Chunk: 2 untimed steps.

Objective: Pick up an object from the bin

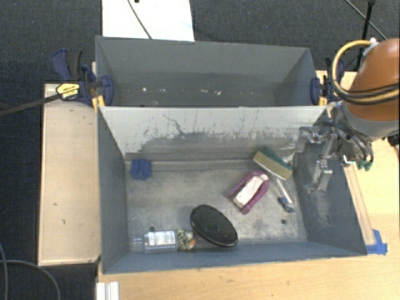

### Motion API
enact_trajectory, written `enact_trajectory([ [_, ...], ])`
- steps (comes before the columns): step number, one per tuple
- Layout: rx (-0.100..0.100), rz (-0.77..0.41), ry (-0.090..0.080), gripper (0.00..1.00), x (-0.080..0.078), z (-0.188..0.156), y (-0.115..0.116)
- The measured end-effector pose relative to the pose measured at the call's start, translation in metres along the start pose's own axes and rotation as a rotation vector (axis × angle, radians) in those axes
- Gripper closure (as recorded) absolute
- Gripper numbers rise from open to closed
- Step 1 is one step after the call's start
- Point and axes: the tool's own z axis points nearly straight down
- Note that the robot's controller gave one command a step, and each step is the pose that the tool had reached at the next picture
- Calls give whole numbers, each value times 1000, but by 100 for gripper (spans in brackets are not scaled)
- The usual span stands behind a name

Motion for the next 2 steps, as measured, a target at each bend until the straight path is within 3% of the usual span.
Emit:
enact_trajectory([
  [1, 1, -551, -4, 0, -10, 136, 25],
  [2, 2, -970, -9, 0, -20, 143, 90],
])
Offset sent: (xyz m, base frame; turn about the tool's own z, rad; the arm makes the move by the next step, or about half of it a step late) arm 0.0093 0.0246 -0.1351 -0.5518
